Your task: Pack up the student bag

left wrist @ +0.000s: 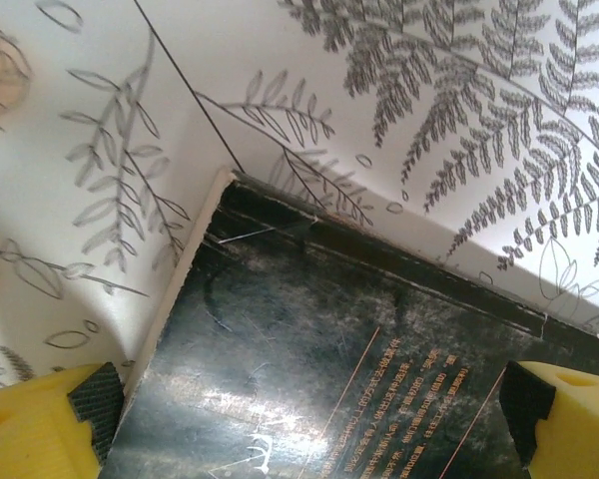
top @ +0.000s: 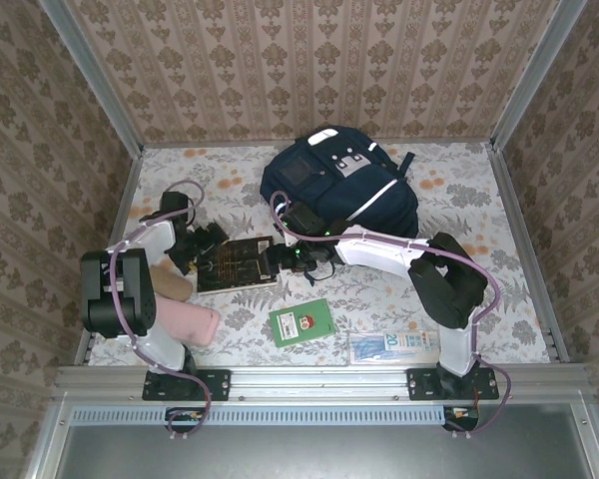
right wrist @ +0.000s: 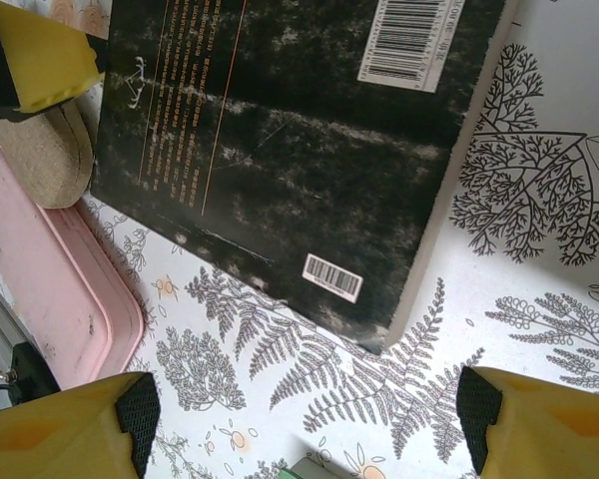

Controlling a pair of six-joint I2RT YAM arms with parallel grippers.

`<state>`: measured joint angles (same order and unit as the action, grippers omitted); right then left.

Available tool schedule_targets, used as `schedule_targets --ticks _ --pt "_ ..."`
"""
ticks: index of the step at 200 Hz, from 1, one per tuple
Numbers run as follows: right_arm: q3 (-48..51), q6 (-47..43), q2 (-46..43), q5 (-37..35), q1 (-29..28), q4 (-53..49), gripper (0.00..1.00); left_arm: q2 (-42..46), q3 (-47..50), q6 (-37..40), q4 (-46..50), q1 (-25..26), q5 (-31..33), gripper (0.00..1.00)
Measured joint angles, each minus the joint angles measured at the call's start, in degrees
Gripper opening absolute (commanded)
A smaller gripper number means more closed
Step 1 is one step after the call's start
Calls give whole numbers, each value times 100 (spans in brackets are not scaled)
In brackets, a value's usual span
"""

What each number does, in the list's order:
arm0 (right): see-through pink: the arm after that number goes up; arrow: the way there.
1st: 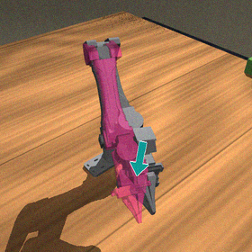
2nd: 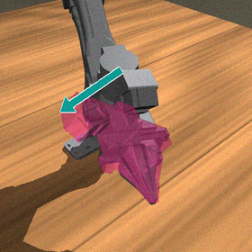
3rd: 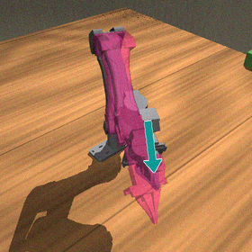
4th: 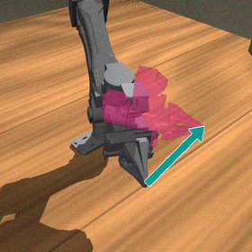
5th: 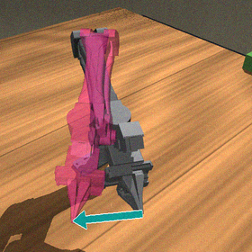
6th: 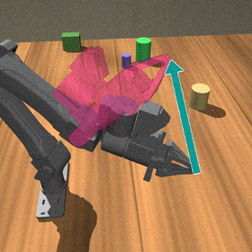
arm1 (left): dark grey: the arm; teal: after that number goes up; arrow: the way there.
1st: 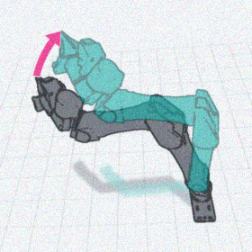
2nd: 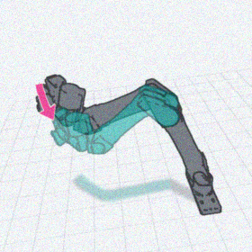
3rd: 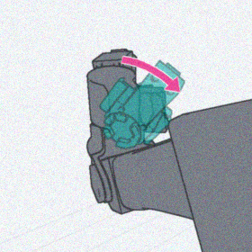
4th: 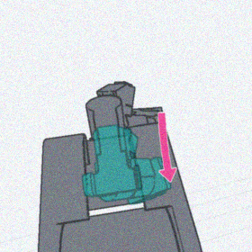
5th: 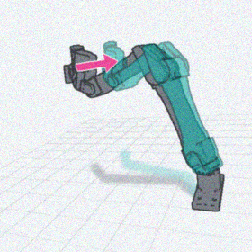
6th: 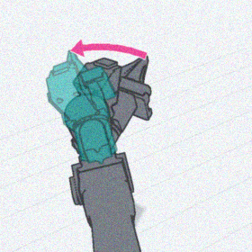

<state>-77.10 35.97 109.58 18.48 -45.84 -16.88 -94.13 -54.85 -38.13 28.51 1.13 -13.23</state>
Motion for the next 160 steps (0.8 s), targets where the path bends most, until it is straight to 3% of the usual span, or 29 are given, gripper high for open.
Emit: schedule_targets --ticks 87,160 --pt "-90 254 367 -133 201 -153 81 74 232 -374 -240 431 -387 100" --pt "-92 568 549 153 247 -61 80 87 249 -437 -256 557 -490 100"
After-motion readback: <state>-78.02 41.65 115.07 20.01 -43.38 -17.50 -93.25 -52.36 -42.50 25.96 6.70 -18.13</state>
